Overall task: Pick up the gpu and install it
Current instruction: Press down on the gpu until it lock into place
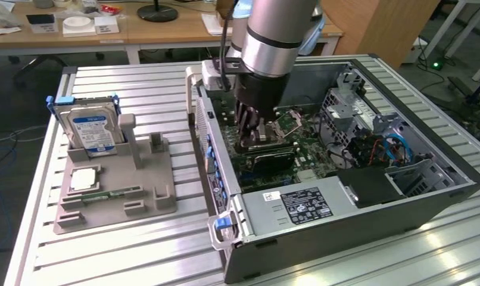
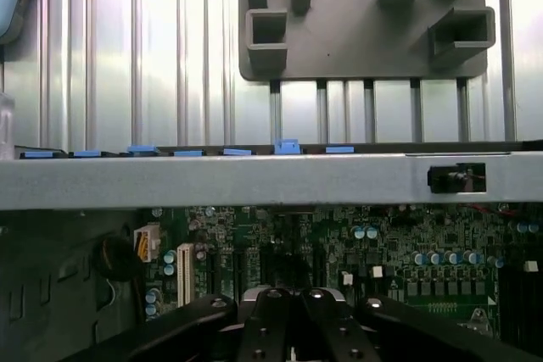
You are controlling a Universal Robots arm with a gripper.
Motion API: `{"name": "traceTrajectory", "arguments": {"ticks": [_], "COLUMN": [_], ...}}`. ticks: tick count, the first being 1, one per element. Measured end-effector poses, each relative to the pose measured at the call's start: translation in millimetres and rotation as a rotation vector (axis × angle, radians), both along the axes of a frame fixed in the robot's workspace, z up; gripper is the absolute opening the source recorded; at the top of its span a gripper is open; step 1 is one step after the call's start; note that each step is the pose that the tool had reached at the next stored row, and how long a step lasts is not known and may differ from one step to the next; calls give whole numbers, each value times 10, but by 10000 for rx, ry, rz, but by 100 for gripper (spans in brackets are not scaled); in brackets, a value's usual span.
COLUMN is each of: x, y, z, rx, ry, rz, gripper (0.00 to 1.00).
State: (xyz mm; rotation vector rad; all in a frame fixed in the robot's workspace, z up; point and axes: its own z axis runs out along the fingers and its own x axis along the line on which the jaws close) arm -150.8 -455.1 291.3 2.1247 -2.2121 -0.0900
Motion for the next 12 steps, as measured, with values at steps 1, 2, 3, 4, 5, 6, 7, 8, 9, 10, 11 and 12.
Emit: {"name": "traceTrajectory", "arguments": {"ticks": [1, 2, 3, 4, 5, 6, 7, 8, 9, 10, 11, 12], "x": [-13, -31, -47, -65, -84, -103, -124, -142, -156, -168, -180, -191], "y": [3, 5, 7, 8, 10, 12, 15, 21, 29, 36, 40, 40], "z": [6, 14, 27, 34, 39, 41, 42, 42, 42, 42, 43, 42], "rx": [1, 3, 1, 0, -7, -16, -29, -48, -63, -67, -68, -67], "ry": [-9, -19, -25, -38, -54, -75, -105, -135, -153, -163, -174, -189], "rz": [1, 0, 0, 0, 0, 0, -1, 0, 1, 1, 0, -1], "gripper": [11, 11, 11, 11, 11, 11, 11, 11, 11, 11, 11, 11]}}
